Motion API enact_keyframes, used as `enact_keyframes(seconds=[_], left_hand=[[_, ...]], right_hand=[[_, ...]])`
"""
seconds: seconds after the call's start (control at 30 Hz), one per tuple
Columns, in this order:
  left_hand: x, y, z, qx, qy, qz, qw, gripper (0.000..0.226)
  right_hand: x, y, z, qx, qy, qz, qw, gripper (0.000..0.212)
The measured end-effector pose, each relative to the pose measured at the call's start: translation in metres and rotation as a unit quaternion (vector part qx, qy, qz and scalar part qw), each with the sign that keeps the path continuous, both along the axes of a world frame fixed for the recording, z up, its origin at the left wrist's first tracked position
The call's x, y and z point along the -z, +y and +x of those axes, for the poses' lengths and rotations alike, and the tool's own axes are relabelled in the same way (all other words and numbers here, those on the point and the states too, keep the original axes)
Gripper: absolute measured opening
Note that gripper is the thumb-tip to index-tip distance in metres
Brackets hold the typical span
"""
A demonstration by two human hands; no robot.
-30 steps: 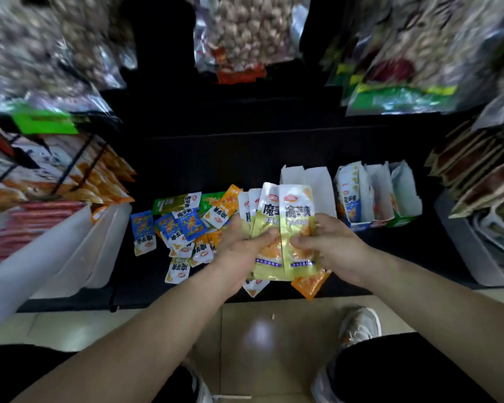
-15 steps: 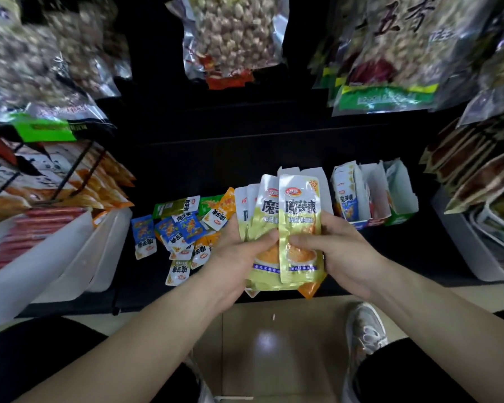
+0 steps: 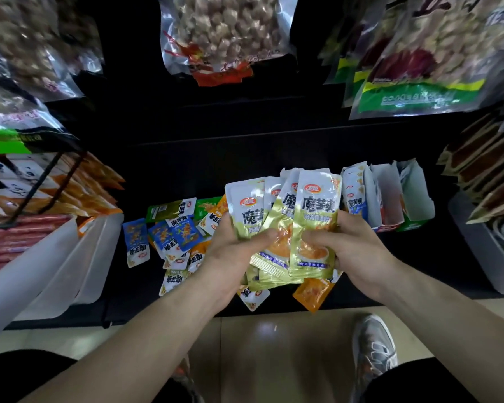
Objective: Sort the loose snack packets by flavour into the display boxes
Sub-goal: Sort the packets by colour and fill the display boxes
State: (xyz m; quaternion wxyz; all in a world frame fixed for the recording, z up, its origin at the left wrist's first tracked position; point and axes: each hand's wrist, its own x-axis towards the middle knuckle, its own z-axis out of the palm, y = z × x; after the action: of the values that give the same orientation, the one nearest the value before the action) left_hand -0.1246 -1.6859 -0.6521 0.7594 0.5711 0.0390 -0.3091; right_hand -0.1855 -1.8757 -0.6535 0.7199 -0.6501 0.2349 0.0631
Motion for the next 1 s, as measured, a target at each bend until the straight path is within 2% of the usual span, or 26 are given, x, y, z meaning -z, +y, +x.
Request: enact_keyframes(seconds=[0.07,0.1,0.2,0.3,0.37,0.47,0.6,0.67,0.77,0.83,0.87,1.0], left_hand=[[0.005,0.000,0.004,-0.013,0.025,-0.006,1.000,0.106],[0.004,-0.001,0.003,-0.015,0.039,-0.014,0.999,0.096],[0.000,0.000,0.000,-0.005,0.061,-0.031,0.998,0.040],[0.003,0.003,-0.002,-0.007,0.063,-0.013,0.998,0.027],[0.003,0.005,-0.002,-0.019,0.072,0.000,0.997,0.026],[0.004,0.009,0.003,-0.034,0.031,0.047,0.998,0.029],[0.011,0.014,0.009,-0.045,-0.017,0.089,0.995,0.039],[0.016,0.013,0.008,-0.043,-0.024,0.088,0.995,0.047],[0.024,0.005,0.004,-0.040,-0.033,0.107,0.993,0.089],[0.025,-0.003,0.004,-0.036,-0.032,0.106,0.993,0.102],[0.026,-0.008,0.003,-0.039,-0.034,0.110,0.993,0.102],[0.028,-0.024,0.002,-0.018,-0.048,0.117,0.992,0.076]], right_hand=[[0.002,-0.001,0.001,-0.005,-0.002,-0.001,1.000,0.025],[0.002,-0.001,0.001,-0.012,-0.004,0.002,1.000,0.026],[0.001,0.001,0.001,-0.045,-0.005,0.013,0.999,0.028],[0.005,0.004,0.001,-0.051,0.000,0.010,0.999,0.040],[0.005,0.004,0.002,-0.041,0.005,0.003,0.999,0.048],[0.003,-0.004,0.003,-0.017,0.007,-0.006,1.000,0.034],[0.001,-0.012,0.001,-0.017,0.012,-0.030,0.999,0.041],[0.002,-0.011,-0.002,-0.029,0.019,-0.027,0.999,0.032],[0.005,-0.002,-0.005,-0.052,0.024,-0.008,0.998,0.029],[0.009,0.002,-0.004,-0.048,0.021,-0.008,0.999,0.028],[0.011,0.005,-0.003,-0.039,0.017,0.000,0.999,0.027],[0.019,0.008,0.001,-0.009,0.018,0.008,1.000,0.022]])
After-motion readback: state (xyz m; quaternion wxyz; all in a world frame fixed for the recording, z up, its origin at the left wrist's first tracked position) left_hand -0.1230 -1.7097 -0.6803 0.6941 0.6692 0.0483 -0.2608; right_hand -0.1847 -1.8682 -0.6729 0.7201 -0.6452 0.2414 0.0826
